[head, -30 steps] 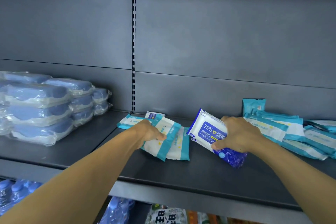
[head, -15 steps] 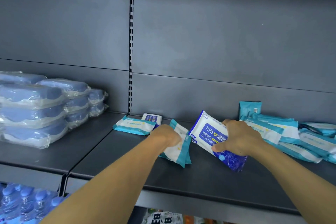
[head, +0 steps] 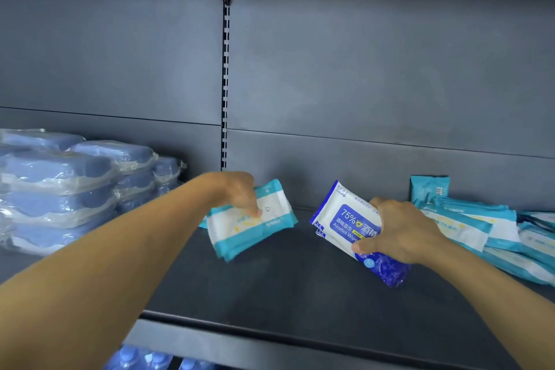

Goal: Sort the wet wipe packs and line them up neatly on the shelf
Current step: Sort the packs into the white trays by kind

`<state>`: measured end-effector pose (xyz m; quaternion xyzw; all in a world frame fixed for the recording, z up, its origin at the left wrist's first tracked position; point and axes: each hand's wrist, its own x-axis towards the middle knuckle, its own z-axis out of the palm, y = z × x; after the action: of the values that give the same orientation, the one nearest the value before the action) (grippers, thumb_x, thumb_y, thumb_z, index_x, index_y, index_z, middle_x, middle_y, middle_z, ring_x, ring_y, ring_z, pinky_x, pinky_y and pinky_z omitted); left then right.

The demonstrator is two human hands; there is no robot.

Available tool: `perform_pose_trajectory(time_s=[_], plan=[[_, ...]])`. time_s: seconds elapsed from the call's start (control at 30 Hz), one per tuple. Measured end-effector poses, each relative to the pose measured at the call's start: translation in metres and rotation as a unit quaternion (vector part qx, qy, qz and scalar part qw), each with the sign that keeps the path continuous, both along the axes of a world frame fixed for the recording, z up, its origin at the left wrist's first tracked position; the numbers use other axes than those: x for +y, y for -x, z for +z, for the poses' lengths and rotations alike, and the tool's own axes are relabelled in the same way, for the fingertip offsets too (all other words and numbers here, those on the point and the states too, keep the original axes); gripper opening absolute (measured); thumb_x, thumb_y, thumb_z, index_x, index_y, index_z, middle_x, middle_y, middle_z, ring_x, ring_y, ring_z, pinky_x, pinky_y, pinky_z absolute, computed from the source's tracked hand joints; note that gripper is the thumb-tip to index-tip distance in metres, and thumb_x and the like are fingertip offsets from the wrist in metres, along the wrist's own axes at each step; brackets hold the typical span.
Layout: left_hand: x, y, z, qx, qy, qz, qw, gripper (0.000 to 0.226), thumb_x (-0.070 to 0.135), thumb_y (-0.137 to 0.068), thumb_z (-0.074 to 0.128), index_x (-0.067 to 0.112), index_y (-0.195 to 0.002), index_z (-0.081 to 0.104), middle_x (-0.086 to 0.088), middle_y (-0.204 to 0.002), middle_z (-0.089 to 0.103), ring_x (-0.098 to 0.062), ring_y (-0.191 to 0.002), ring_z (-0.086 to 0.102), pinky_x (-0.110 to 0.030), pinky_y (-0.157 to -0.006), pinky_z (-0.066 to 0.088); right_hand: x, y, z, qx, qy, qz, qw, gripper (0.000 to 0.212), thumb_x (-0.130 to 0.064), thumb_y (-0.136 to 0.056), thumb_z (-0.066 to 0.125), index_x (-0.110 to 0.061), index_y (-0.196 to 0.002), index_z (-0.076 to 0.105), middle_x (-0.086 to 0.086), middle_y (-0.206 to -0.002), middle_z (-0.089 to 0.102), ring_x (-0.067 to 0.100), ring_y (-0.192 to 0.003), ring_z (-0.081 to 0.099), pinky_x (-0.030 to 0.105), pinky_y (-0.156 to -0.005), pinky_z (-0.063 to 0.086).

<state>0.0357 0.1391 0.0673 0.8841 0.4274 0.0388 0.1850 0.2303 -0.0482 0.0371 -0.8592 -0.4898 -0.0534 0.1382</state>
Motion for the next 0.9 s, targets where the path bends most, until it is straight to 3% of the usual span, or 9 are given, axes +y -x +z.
perform_pose_trajectory(time_s=[0.1,0.17,0.27,0.37,0.5,0.6,0.77,0.9], plan=[[0.016,-0.001,0.001,0.142,-0.094,-0.032,0.985,0.029,0.021,-0.087,0.063,0.009,-0.112,0.057,-0.005,-0.109,0.060,-0.024,-0.100,0.059,-0.031,-0.085,0.046,0.004,0.002,-0.001,0.001,0.009,0.002,1.000,0.054,-0.056,-0.063,0.078,-0.027,-0.098,0.048,-0.011,-0.100,0.062,0.011,-0.083,0.058,0.027,-0.067,0.043],[0.024,-0.006,-0.009,0.184,-0.128,-0.045,0.974,0.039,0.021,-0.089,0.060,0.008,-0.125,0.052,-0.005,-0.120,0.058,-0.024,-0.108,0.056,-0.029,-0.083,0.043,0.006,0.005,-0.004,0.003,0.012,0.004,1.000,0.054,-0.055,-0.063,0.078,-0.028,-0.098,0.048,-0.012,-0.101,0.062,0.011,-0.084,0.058,0.027,-0.066,0.043],[0.042,-0.012,-0.025,0.158,-0.075,-0.044,0.984,0.043,0.016,-0.089,0.058,0.016,-0.130,0.046,-0.003,-0.125,0.056,-0.021,-0.112,0.054,-0.030,-0.088,0.044,0.009,0.010,-0.008,0.000,0.017,0.008,1.000,0.053,-0.055,-0.063,0.079,-0.028,-0.093,0.045,-0.013,-0.102,0.062,0.009,-0.084,0.058,0.026,-0.068,0.045],[0.055,-0.012,-0.031,0.134,-0.001,-0.049,0.990,0.040,0.018,-0.085,0.063,0.020,-0.122,0.046,0.001,-0.118,0.056,-0.019,-0.108,0.055,-0.031,-0.089,0.046,0.010,0.015,-0.009,-0.022,0.027,0.004,0.999,0.054,-0.057,-0.063,0.078,-0.030,-0.093,0.043,-0.014,-0.102,0.060,0.008,-0.080,0.053,0.023,-0.060,0.037],[0.065,-0.008,-0.031,0.135,0.024,-0.060,0.989,0.034,0.024,-0.087,0.063,0.022,-0.118,0.049,0.001,-0.116,0.056,-0.021,-0.108,0.056,-0.037,-0.098,0.045,0.010,0.019,-0.011,-0.049,0.033,0.001,0.998,0.058,-0.059,-0.062,0.077,-0.032,-0.100,0.042,-0.015,-0.107,0.060,0.007,-0.079,0.048,0.016,-0.051,0.026],[0.069,-0.004,-0.035,0.123,0.051,-0.066,0.989,0.028,0.027,-0.087,0.064,0.025,-0.110,0.048,0.001,-0.115,0.058,-0.021,-0.106,0.058,-0.036,-0.097,0.046,0.010,0.021,-0.012,-0.063,0.039,0.000,0.997,0.058,-0.059,-0.062,0.077,-0.033,-0.100,0.041,-0.015,-0.110,0.060,0.007,-0.080,0.047,0.017,-0.052,0.027],[0.062,0.003,-0.041,0.089,0.002,-0.079,0.993,0.035,0.034,-0.083,0.069,0.027,-0.105,0.043,0.001,-0.107,0.062,-0.018,-0.096,0.063,-0.032,-0.083,0.050,0.010,0.022,-0.010,-0.056,0.050,-0.002,0.997,0.058,-0.057,-0.062,0.078,-0.033,-0.099,0.042,-0.013,-0.111,0.060,0.009,-0.082,0.048,0.022,-0.057,0.033],[0.042,0.012,-0.042,0.029,-0.073,-0.083,0.993,0.060,0.043,-0.073,0.076,0.027,-0.115,0.037,0.003,-0.105,0.060,-0.019,-0.093,0.060,-0.037,-0.086,0.051,-0.001,0.021,0.001,-0.028,0.085,-0.002,0.996,0.060,-0.054,-0.057,0.082,-0.030,-0.100,0.049,-0.010,-0.105,0.062,0.013,-0.088,0.057,0.030,-0.075,0.049]])
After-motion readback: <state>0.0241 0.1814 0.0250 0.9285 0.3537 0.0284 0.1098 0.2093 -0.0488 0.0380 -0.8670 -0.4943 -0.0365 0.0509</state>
